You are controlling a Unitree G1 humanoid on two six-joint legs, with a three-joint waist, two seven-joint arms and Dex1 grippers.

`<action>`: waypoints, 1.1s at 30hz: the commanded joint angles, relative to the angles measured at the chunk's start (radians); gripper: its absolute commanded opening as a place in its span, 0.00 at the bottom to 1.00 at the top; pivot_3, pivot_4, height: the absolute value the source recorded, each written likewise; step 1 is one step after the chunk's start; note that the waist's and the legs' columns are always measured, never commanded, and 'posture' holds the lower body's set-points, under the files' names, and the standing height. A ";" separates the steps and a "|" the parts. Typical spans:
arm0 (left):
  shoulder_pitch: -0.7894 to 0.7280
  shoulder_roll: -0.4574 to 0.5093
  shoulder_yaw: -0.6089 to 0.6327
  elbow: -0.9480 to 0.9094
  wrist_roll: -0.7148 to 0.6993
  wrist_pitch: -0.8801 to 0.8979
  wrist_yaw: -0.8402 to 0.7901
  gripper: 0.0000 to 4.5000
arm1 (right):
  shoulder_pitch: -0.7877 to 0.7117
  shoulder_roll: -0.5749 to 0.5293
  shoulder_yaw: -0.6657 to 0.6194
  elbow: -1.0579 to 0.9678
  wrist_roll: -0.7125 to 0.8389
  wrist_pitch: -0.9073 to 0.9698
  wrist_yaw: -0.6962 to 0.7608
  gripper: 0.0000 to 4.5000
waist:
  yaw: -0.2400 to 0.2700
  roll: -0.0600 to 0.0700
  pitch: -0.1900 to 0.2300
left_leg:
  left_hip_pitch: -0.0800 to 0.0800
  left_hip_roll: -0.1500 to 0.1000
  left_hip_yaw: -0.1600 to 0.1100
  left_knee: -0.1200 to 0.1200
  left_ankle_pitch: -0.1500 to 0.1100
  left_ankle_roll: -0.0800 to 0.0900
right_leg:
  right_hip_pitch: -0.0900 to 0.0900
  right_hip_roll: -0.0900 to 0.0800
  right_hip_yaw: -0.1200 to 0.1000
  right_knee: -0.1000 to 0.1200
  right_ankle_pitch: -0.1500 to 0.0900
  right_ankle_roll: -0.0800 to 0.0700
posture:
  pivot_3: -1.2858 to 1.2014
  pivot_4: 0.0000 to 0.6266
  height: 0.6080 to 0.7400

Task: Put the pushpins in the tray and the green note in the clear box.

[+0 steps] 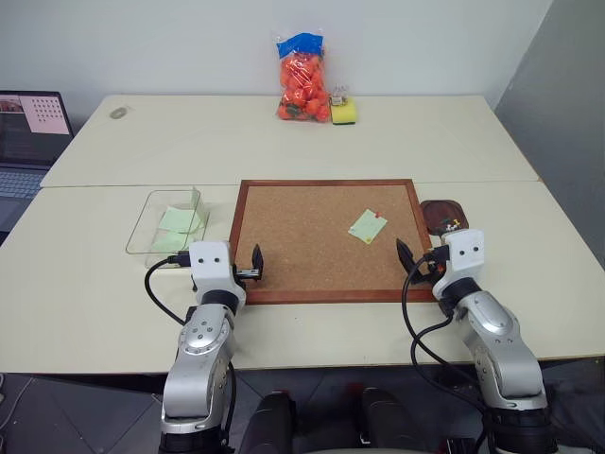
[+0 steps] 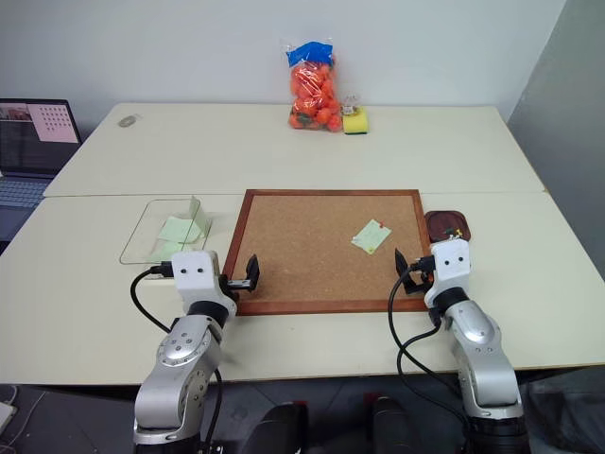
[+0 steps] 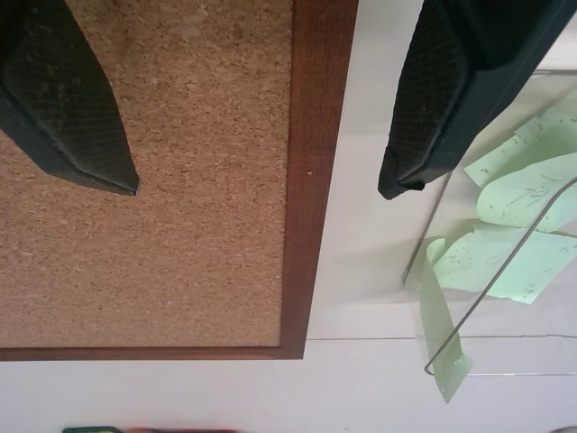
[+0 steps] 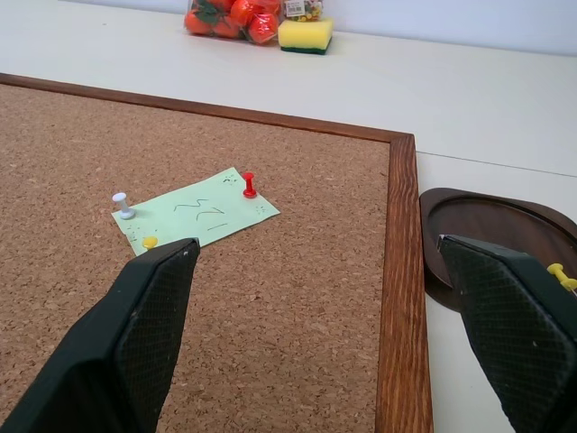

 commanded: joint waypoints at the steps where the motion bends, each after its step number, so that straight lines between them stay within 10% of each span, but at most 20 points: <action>1: -0.005 0.005 -0.001 -0.046 0.015 -0.015 0.004 1.00 | -0.014 -0.004 -0.004 -0.023 0.001 -0.026 0.000 1.00 | 0.000 0.000 0.000 | 0.000 0.000 0.000 0.000 0.000 0.000 | 0.000 0.000 0.000 0.000 0.000 0.000 | 0.52 0.24 1.00; 33: -0.037 0.013 -0.005 -0.016 -0.021 -0.015 -0.057 1.00 | -0.004 0.004 0.002 -0.024 -0.018 -0.032 -0.007 1.00 | 0.000 0.000 0.000 | 0.000 0.000 0.000 0.000 0.000 0.000 | 0.000 0.000 0.000 0.000 0.000 0.000 | 0.52 0.24 1.00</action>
